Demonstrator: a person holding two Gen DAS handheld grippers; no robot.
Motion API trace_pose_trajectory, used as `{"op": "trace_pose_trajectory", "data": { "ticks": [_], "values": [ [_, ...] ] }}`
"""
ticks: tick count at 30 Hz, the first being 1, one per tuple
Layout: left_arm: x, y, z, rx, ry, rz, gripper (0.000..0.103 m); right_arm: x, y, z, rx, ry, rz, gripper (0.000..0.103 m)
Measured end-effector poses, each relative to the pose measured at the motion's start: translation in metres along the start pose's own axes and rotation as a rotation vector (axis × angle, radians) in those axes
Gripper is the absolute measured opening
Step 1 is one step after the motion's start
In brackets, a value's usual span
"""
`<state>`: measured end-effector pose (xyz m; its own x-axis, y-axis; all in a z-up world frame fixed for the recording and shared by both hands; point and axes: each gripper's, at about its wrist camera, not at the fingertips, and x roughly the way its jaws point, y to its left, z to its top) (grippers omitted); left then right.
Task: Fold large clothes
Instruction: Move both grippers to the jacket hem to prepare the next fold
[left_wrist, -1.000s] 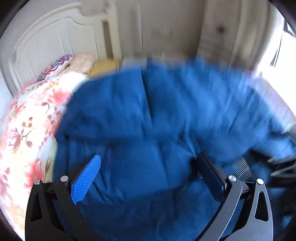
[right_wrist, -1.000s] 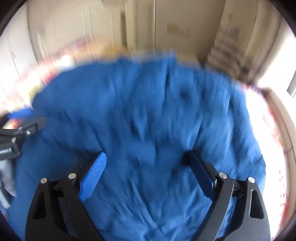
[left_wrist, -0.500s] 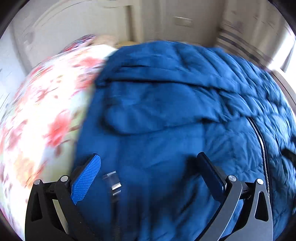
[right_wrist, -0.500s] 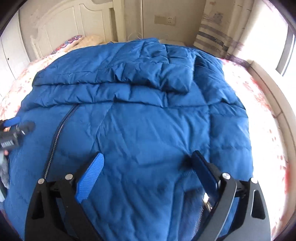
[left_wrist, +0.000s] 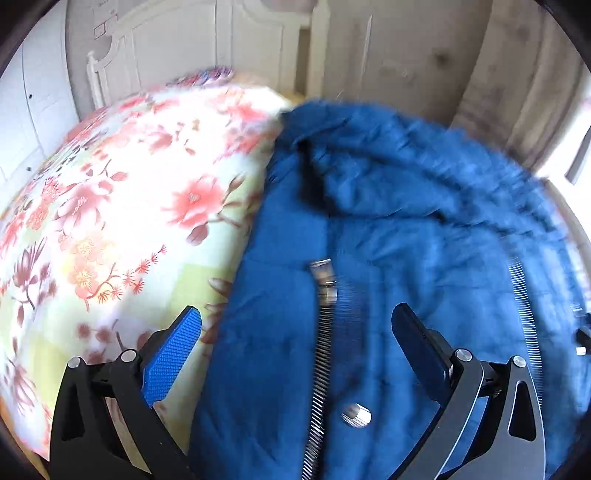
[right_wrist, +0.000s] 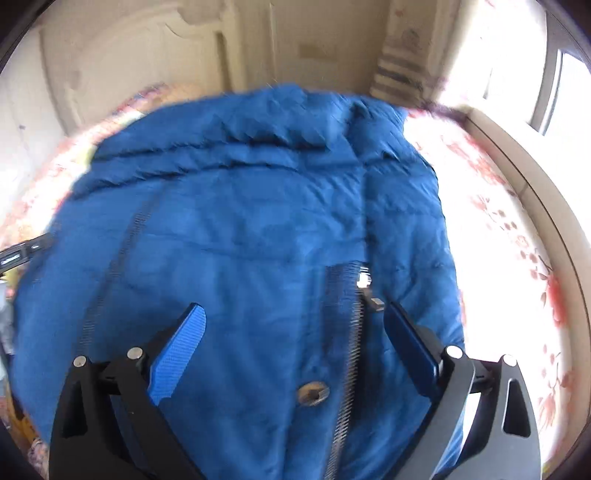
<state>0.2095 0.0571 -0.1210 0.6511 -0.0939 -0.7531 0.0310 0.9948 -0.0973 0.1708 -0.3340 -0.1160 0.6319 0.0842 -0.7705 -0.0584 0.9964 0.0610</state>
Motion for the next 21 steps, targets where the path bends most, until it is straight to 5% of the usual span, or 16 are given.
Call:
{"op": "trace_pose_trajectory", "data": {
  "ticks": [5, 8, 13, 16, 19, 21],
  "values": [
    [-0.032, -0.045, -0.032, 0.181, -0.065, -0.097, 0.099, 0.005, 0.041, -0.023, -0.207, 0.061, 0.073, 0.096],
    [-0.006, -0.078, -0.059, 0.385, 0.05, 0.018, 0.099, 0.007, 0.044, -0.028, -0.221, 0.084, 0.023, 0.098],
    [-0.016, -0.066, -0.053, 0.318, 0.04, 0.009, 0.099, -0.02, 0.045, -0.034, -0.193, 0.064, 0.058, 0.098],
    [-0.036, -0.061, -0.066, 0.308, 0.018, -0.069, 0.099, -0.037, 0.052, -0.053, -0.237, 0.055, 0.113, 0.098],
    [-0.031, -0.065, -0.087, 0.373, 0.057, -0.008, 0.099, -0.028, 0.056, -0.075, -0.277, 0.093, 0.074, 0.1],
    [-0.029, -0.055, -0.086, 0.321, 0.062, -0.054, 0.099, -0.031, 0.047, -0.078, -0.235, 0.074, 0.104, 0.1]
  ]
}}
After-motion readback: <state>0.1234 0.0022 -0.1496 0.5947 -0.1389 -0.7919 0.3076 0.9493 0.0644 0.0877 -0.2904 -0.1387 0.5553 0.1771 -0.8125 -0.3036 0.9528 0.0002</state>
